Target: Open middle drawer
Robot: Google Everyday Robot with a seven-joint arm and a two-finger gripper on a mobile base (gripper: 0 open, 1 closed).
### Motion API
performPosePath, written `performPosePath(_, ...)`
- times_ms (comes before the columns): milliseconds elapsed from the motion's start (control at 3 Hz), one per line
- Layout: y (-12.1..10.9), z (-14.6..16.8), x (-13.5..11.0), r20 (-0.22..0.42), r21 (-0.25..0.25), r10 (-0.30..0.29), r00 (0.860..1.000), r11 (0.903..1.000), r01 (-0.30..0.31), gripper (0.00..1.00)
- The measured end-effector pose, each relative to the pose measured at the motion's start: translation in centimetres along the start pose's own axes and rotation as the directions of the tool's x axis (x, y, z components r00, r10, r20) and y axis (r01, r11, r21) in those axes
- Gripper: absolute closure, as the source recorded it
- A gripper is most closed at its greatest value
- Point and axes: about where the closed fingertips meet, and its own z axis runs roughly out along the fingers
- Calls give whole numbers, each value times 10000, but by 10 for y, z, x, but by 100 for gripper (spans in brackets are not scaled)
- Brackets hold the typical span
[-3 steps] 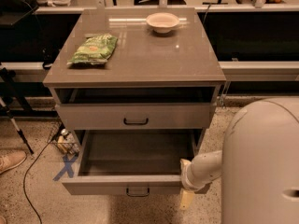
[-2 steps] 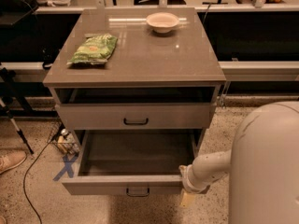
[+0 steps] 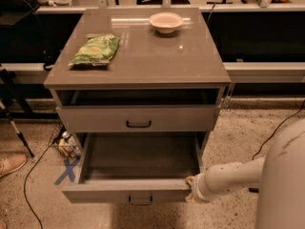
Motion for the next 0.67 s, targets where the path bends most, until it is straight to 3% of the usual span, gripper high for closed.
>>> performPosePath(333, 0, 0, 0, 0, 0, 0, 10000, 10000, 0, 87)
performPosePath(667, 22, -8, 9, 325, 334, 437, 9985, 9984, -448, 100)
